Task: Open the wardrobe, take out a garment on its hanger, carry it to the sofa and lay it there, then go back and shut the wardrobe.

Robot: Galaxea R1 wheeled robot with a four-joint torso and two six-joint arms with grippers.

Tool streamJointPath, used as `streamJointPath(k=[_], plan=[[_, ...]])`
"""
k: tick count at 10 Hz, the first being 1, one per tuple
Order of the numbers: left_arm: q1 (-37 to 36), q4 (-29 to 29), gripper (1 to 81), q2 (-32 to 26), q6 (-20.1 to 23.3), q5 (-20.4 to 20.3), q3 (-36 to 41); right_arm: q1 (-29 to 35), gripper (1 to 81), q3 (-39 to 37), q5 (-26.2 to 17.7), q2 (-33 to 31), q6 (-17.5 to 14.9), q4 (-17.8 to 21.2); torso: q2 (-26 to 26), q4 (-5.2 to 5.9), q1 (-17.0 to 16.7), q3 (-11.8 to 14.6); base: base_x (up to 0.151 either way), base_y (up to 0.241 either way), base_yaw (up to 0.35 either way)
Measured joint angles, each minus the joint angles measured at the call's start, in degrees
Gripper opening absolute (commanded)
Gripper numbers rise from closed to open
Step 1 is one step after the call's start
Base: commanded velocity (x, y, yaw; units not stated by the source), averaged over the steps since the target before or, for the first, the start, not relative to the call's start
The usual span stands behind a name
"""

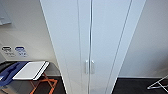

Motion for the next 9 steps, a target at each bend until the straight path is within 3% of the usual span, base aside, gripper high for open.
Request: streamJointPath(k=[6,9], plan=[[-20.50,1.40,81.1,-3.61,-0.01,2.57,5.28,18.53,81.1,3.94,-1.55,-1.38,1.34,-0.04,0.11,0.00,0.07,-0.09,0.000,0.000,0.000],[-30.39,-2.84,81.1,-2.93,-0.04,5.29,3.71,26.09,81.1,1.49,-5.97,5.38,3.33,-0.06,0.15,0.00,0.11,-0.13,0.000,0.000,0.000]])
